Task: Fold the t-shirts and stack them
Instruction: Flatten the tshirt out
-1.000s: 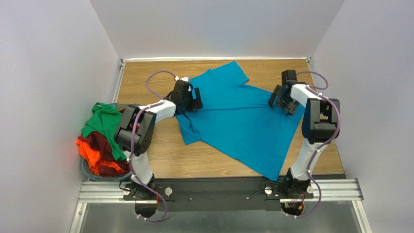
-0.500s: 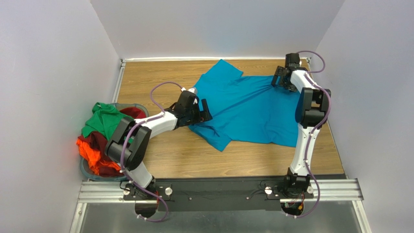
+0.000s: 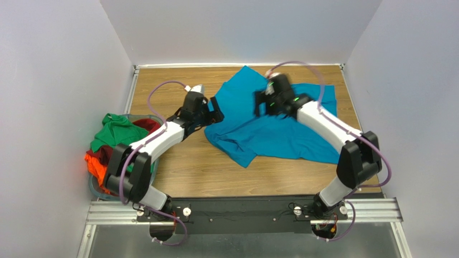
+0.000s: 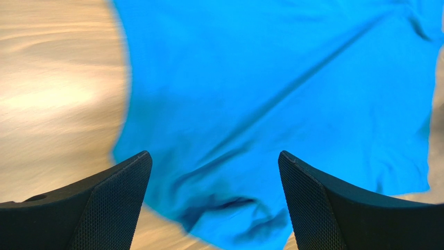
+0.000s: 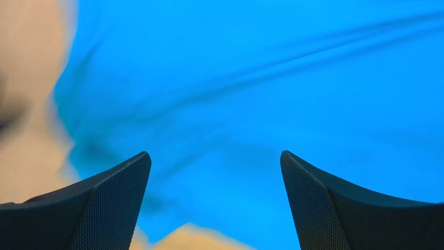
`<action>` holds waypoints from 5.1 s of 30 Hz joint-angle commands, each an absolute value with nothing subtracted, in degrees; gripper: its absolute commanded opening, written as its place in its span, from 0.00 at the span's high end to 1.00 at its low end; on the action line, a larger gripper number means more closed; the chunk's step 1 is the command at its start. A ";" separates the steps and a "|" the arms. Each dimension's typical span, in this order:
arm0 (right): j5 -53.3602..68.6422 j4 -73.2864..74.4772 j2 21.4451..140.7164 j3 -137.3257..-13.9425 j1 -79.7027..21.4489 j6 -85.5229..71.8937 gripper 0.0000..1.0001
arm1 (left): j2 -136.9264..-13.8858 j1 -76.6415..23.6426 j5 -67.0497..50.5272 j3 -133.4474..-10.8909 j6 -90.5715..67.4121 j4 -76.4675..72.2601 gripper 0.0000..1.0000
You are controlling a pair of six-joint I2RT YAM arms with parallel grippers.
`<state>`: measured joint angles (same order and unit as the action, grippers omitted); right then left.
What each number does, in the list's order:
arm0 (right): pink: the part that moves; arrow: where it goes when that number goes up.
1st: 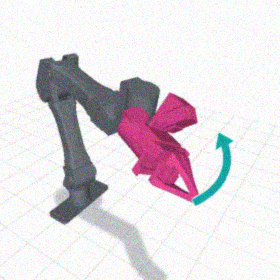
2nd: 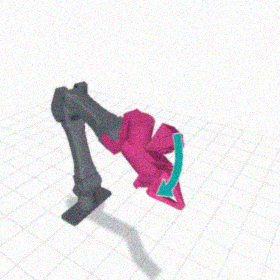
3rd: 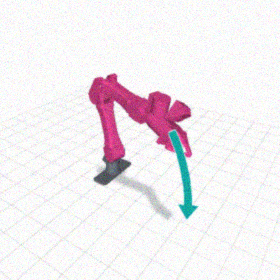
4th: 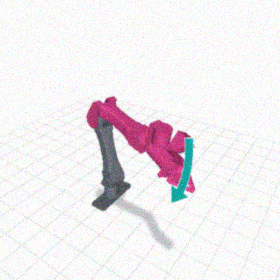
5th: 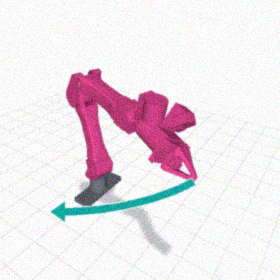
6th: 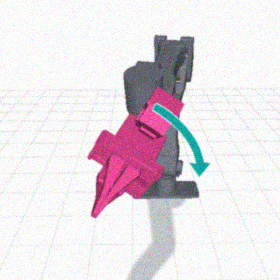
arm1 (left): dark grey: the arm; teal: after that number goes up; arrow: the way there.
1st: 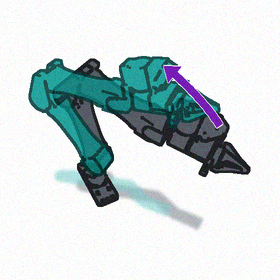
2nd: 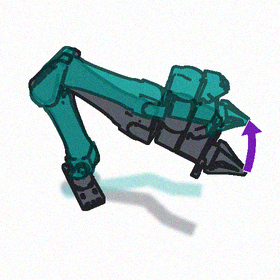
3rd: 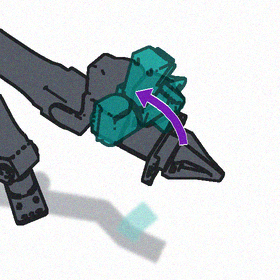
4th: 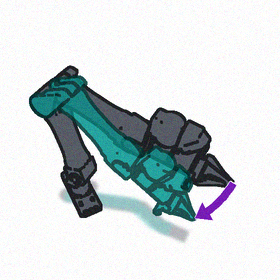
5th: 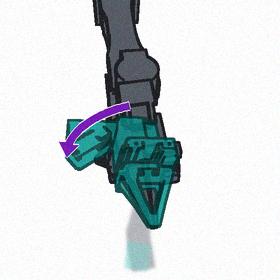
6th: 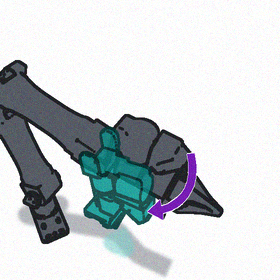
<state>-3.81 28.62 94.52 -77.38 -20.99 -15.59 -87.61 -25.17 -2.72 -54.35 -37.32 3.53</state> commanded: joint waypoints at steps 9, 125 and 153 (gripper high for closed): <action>1.74 28.66 98.35 -68.12 -54.39 -21.97 0.00 | -68.30 -20.22 3.87 -37.01 -40.78 8.52 0.02; 9.06 33.48 75.59 -50.62 -56.37 -29.88 0.00 | -103.98 -24.70 -3.79 -70.31 -30.85 7.91 0.02; -1.94 34.45 77.43 -51.51 -33.49 -28.04 0.00 | -56.16 -43.32 -6.06 -22.85 -59.24 17.93 0.07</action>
